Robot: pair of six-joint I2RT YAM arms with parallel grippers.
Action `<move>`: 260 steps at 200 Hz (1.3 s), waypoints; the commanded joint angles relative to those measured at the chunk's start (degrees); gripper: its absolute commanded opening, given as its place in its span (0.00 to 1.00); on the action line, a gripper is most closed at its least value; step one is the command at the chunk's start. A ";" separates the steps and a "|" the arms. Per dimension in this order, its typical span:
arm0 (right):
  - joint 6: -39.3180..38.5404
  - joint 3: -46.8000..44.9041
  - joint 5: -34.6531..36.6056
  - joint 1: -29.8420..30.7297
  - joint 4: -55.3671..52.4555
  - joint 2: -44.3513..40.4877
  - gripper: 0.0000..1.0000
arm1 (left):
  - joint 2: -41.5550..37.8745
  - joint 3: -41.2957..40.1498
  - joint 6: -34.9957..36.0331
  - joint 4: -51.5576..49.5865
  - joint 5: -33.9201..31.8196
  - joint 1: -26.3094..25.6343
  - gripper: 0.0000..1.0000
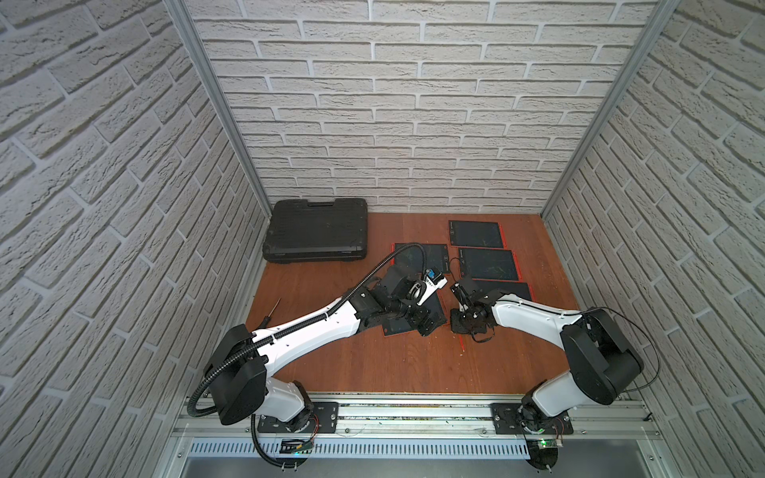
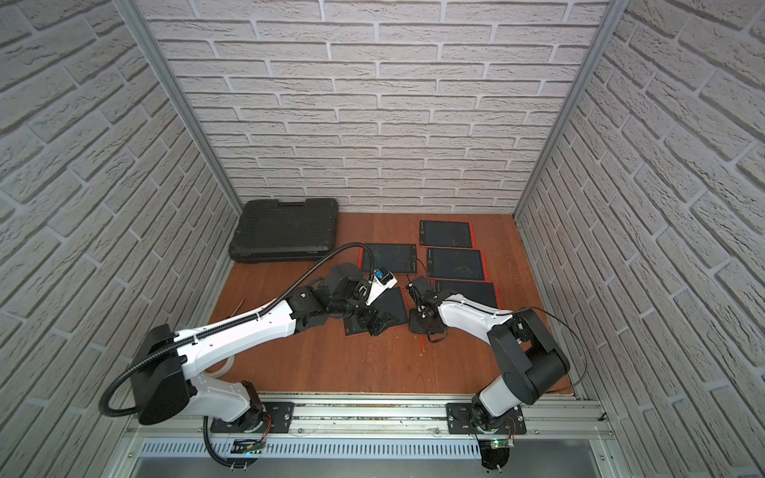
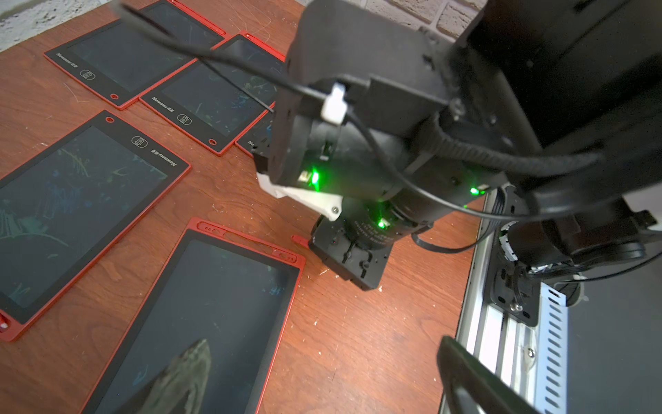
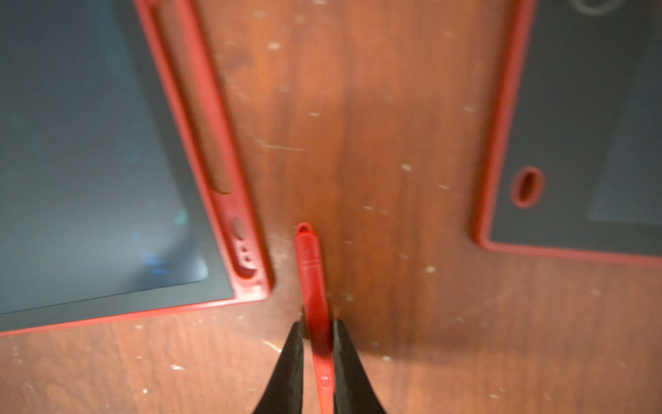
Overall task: Place the stylus back onto the writing tablet
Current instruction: Adjust the stylus at the center of the board.
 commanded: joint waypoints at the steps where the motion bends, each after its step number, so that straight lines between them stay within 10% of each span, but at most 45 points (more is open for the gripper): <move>1: -2.81 0.88 0.82 1.04 -0.21 -0.93 0.16 | -1.28 1.36 0.82 0.31 -0.31 0.34 0.98; 260: -8.06 1.35 3.34 6.14 -6.11 -2.19 0.12 | -2.77 0.74 3.11 -0.12 0.24 0.52 0.98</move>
